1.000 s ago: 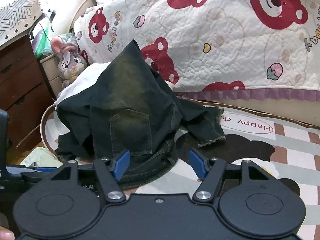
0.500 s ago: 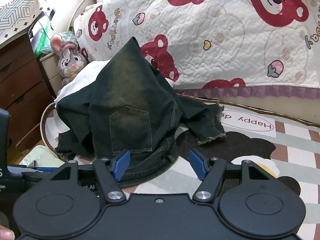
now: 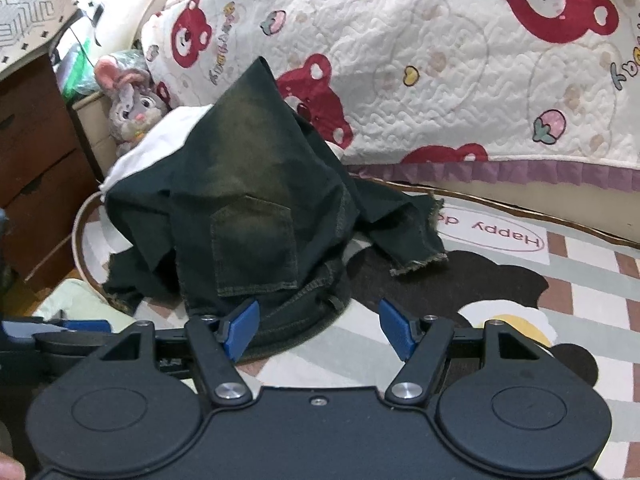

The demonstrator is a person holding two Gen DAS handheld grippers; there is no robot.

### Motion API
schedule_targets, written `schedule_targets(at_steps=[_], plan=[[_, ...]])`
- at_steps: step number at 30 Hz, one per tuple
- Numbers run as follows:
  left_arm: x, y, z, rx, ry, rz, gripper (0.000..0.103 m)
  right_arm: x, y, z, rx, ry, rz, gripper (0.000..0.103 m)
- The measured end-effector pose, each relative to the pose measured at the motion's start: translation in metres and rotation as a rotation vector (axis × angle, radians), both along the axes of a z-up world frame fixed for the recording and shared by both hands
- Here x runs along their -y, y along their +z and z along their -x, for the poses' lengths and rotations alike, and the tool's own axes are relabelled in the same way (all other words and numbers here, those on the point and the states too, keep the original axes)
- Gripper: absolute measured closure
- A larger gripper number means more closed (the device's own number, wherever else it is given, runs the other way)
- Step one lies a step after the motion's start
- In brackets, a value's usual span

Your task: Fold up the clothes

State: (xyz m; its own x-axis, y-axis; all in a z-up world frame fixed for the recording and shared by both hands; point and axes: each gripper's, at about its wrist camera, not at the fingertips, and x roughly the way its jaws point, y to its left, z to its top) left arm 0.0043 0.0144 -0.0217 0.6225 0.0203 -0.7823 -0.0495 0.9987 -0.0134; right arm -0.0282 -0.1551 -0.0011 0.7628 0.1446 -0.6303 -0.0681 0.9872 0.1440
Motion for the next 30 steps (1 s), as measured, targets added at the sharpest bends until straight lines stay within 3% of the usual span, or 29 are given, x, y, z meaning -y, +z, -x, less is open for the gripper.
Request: schedule_targets(at_steps=[4, 7, 10, 15, 20, 22, 26, 30], plan=[[-0.003, -0.009, 0.002, 0.096, -0.012, 0.039, 0.0, 0.004, -0.004, -0.002, 0.001, 0.002, 0.033, 0.031], [-0.001, -0.024, -0.004, 0.082, -0.019, -0.02, 0.0, 0.007, -0.007, -0.008, -0.002, 0.046, 0.069, 0.03], [-0.005, -0.026, -0.013, 0.056, -0.016, -0.025, 0.0, 0.012, -0.009, -0.02, -0.018, 0.127, 0.107, 0.03], [-0.021, -0.006, -0.047, 0.019, -0.027, 0.081, 0.003, 0.019, -0.009, -0.04, -0.039, 0.266, 0.159, 0.03], [-0.024, 0.032, -0.093, 0.11, -0.017, 0.042, 0.004, 0.015, 0.029, -0.077, 0.092, 0.451, 0.195, 0.03], [-0.028, 0.043, -0.115, 0.141, 0.016, 0.027, 0.004, 0.01, 0.043, -0.103, 0.088, 0.473, 0.206, 0.03], [-0.045, 0.037, -0.154, 0.17, 0.083, 0.069, 0.031, -0.002, 0.068, -0.162, 0.01, 0.463, 0.187, 0.031], [-0.063, 0.014, -0.172, 0.157, 0.086, 0.161, 0.032, -0.004, 0.07, -0.203, -0.032, 0.426, 0.114, 0.031]])
